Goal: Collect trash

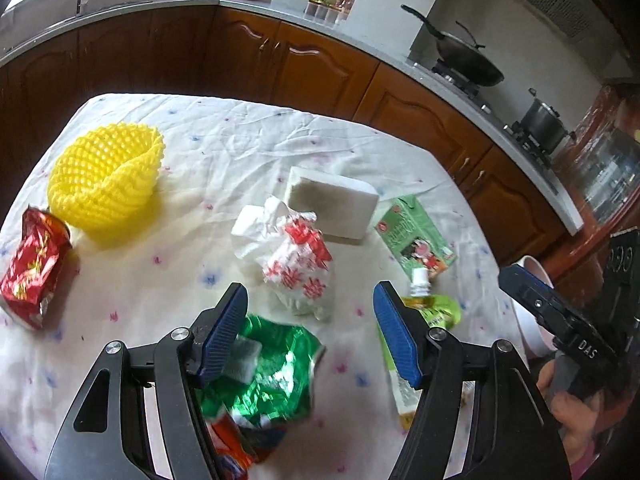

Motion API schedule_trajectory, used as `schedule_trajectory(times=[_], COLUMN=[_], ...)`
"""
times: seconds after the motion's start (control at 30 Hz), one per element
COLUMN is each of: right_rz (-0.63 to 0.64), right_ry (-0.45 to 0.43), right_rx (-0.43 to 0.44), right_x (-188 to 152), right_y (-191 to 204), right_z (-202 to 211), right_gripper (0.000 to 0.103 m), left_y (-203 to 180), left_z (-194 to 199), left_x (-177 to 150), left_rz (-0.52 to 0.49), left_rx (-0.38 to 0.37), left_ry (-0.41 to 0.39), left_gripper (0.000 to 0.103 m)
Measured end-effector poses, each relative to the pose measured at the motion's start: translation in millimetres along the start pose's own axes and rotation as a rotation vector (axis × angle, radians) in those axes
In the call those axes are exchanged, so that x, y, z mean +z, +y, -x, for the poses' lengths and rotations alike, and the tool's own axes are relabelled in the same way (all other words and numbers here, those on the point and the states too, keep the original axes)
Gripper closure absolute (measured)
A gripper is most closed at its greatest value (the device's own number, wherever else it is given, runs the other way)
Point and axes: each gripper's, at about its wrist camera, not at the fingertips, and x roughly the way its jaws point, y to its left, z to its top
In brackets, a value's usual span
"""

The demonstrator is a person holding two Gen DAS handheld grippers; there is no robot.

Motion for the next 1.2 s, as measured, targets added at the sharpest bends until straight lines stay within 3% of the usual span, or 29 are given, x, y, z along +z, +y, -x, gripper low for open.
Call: schedule_trajectory(times=[0.33, 0.4, 0.43, 0.47, 0.53, 0.6, 0.63, 0.9, 1.2], right_rz=[0.049, 0.062, 0.065, 0.069, 0.063, 0.058, 0.058, 0.019, -0.033], right_ry=[0.082, 0.099, 0.105, 0.118, 0.135, 0.141, 0.139, 0.034, -0.038], right_rx=[-0.006, -0.012, -0.014, -0.017, -0.019, -0.021, -0.025, -0.022, -0.029], right_x=[17, 18, 18, 17, 15, 13, 13, 12, -1], right_y=[4, 5, 5, 4, 2, -2, -2, -12, -28], right_z=[-56, -67, -70, -75, -82, -86, -85, -45, 13], right_gripper=[0.019, 0.022, 0.028, 0.033, 0.054, 0.068, 0.07, 0.071, 0.07], left_y=[-7, -6, -6, -5, -5, -5, -5, -12, -43], left_z=[-31, -38, -41, -45, -49, -48, -46, -13, 16], left_x=[16, 16, 15, 15, 13, 11, 11, 11, 0], left_rz=[-0.048, -0.047, -0.047, -0.045, -0.046, -0.05, -0.049, -0.057, -0.083], left_rx=[0.077, 0.091, 0.091, 0.085, 0.07, 0.068, 0.062, 0.011, -0.086], left_ry=[0.063, 0.079, 0.09, 0.108, 0.119, 0.111, 0.106, 0.018, -0.018], left_gripper=[0.037, 0.045, 0.057, 0.059, 0.064, 0.067, 0.069, 0.071, 0.071])
